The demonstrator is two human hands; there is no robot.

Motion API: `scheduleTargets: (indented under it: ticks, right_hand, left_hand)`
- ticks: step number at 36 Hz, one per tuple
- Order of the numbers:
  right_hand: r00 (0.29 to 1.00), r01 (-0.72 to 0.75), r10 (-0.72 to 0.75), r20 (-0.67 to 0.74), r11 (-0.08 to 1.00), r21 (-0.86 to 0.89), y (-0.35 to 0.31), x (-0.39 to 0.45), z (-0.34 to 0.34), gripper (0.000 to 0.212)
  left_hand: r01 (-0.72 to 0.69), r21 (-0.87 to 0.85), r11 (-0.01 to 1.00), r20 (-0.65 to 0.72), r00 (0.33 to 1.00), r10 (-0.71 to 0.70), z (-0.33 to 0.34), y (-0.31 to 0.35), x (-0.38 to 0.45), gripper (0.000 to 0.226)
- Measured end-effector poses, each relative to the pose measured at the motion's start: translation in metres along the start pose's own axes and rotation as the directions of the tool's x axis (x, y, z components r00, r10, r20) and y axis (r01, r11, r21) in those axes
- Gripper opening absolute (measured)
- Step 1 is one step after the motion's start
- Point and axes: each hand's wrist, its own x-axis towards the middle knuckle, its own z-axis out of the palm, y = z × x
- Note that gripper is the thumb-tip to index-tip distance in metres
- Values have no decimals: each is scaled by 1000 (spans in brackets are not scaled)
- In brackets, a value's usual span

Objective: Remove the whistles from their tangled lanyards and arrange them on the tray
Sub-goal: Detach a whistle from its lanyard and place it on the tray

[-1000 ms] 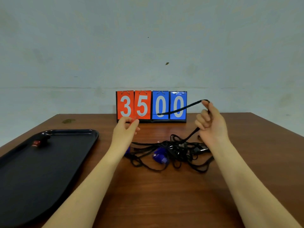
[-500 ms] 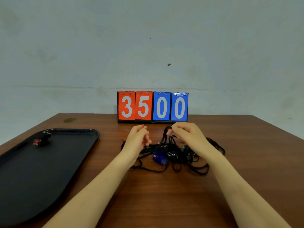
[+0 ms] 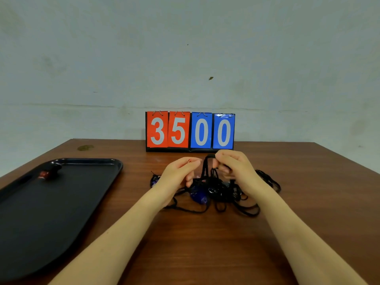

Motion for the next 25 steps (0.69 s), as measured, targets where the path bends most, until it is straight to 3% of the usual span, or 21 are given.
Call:
scheduleTargets:
  ticks: [9,14,18,25]
  right_hand:
    - [995,1,5,101,998,-58,-2,-3,3,34]
    - [993,-19,33,111,992,-125,-3,-3,6,35]
    - [994,-7,25,109,988,-154,-3,-4,8,36]
    - [1000,-16,19,10,982,-187,-1,-3,7,36]
  left_hand:
    - [-15,-147,989,66,997,25,7,-4,-2,32]
    - [-43,-240,970,-17,999,40,8,-3,-3,30]
    - [-91,-157,983,-69,994,81,6,-1,-4,25]
    - [-41,-55,998,77,996,46,12,-2,-7,27]
